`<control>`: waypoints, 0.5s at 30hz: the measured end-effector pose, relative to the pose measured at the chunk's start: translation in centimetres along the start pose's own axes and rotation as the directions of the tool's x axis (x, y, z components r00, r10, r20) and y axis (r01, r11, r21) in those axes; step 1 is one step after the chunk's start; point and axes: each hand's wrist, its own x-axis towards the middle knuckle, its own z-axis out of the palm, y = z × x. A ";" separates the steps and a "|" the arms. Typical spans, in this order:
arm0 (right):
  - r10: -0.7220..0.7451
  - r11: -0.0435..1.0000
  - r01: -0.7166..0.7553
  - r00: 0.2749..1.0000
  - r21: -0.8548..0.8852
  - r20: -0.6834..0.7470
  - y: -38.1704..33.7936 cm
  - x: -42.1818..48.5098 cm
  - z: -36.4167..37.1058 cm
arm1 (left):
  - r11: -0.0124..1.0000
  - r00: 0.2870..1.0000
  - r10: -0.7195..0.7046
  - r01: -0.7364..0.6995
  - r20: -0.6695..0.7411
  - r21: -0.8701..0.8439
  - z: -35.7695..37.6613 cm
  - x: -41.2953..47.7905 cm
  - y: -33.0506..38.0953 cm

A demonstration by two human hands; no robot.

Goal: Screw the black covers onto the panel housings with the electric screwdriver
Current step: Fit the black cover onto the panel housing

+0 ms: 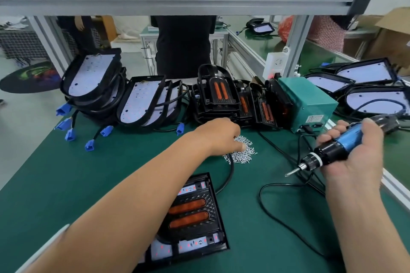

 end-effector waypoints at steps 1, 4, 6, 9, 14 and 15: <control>0.001 1.000 -0.001 1.000 -0.011 0.000 0.1 0.0 0.0 | 1.000 1.000 0.006 -0.006 0.001 -0.008 -0.1 0.0 0.0; 0.002 1.000 -0.002 1.000 -0.025 0.011 0.3 0.0 -0.2 | 0.999 1.000 0.017 -0.017 -0.001 -0.036 -0.3 -0.1 0.3; 0.001 1.000 -0.001 1.000 -0.029 0.013 0.5 0.0 -0.2 | 0.998 1.000 0.024 -0.023 0.000 -0.060 -0.3 0.1 0.8; 0.002 0.999 -0.002 1.000 -0.037 0.017 0.8 0.0 -0.2 | 0.996 1.000 0.029 -0.029 0.003 -0.086 0.0 0.5 1.2; -0.010 0.999 0.011 1.000 -0.051 0.026 1.0 0.0 -0.3 | 0.963 0.998 -0.030 0.013 -0.059 -0.271 -0.3 0.1 0.7; -0.011 0.999 0.013 0.999 -0.047 0.034 1.1 0.0 -0.4 | 0.942 0.997 -0.052 0.031 -0.053 -0.335 -0.3 0.0 0.4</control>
